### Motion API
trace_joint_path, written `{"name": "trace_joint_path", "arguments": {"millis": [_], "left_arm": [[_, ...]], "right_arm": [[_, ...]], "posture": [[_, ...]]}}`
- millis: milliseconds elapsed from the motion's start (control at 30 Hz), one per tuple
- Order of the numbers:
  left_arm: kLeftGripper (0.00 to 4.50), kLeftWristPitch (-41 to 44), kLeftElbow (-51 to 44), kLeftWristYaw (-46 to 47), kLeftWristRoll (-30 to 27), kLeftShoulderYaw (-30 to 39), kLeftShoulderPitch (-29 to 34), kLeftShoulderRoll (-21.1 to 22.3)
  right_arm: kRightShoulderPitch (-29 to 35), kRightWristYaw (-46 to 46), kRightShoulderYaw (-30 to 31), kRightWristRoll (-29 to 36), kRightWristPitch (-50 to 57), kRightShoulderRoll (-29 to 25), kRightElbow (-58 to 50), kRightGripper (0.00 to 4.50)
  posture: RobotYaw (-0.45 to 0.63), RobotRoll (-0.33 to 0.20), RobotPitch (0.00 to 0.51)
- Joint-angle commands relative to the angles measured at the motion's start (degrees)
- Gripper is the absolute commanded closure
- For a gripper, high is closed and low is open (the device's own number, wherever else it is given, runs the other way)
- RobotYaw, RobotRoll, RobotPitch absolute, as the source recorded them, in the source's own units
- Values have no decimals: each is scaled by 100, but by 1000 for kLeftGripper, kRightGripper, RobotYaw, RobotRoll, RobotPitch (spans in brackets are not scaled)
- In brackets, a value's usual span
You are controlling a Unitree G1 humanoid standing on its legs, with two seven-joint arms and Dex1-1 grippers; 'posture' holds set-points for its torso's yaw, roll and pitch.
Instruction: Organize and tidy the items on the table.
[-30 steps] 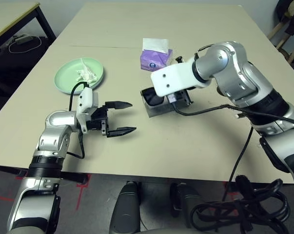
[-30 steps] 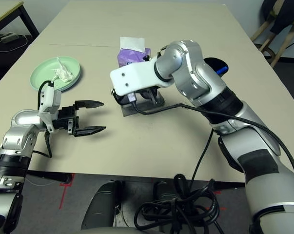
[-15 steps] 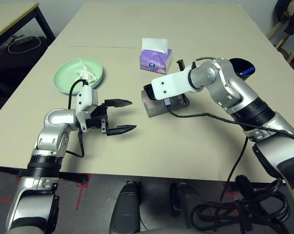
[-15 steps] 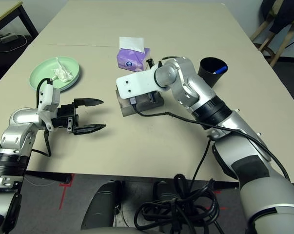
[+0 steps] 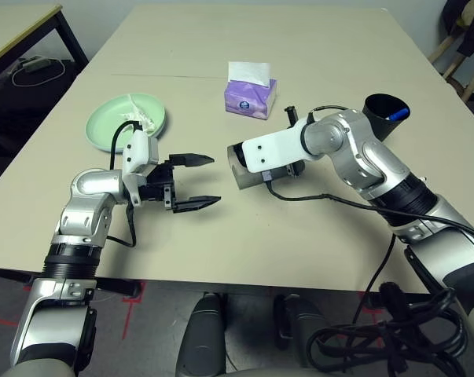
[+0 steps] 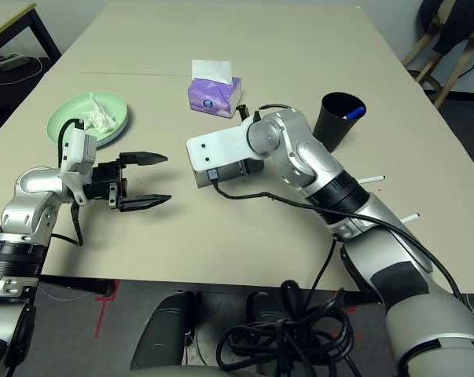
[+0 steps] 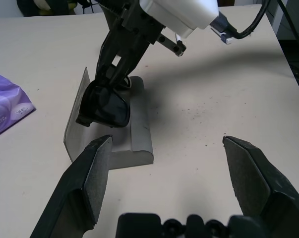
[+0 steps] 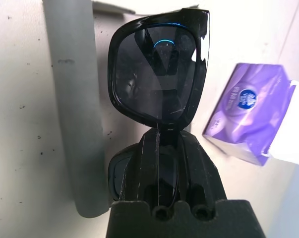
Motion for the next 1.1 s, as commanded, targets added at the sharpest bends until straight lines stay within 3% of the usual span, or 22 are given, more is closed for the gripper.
{"name": "trace_joint_path", "arguments": {"millis": [33,633,1100], "left_arm": [[0,-17,37,21,-2,-31,61,18],[0,-6,-17,66,-16,-29,95,43],[0,1,-44,100,-22,-10,128,59]], "right_arm": [[13,-104,110,-98,-73,14,166,4136],[14,-379,243,-335,-280,192,449,4136],[74,52,300,-355,-337,50,389,4136]], "posture": [[137,0,122],[141,0,122],[144,0,120]]}}
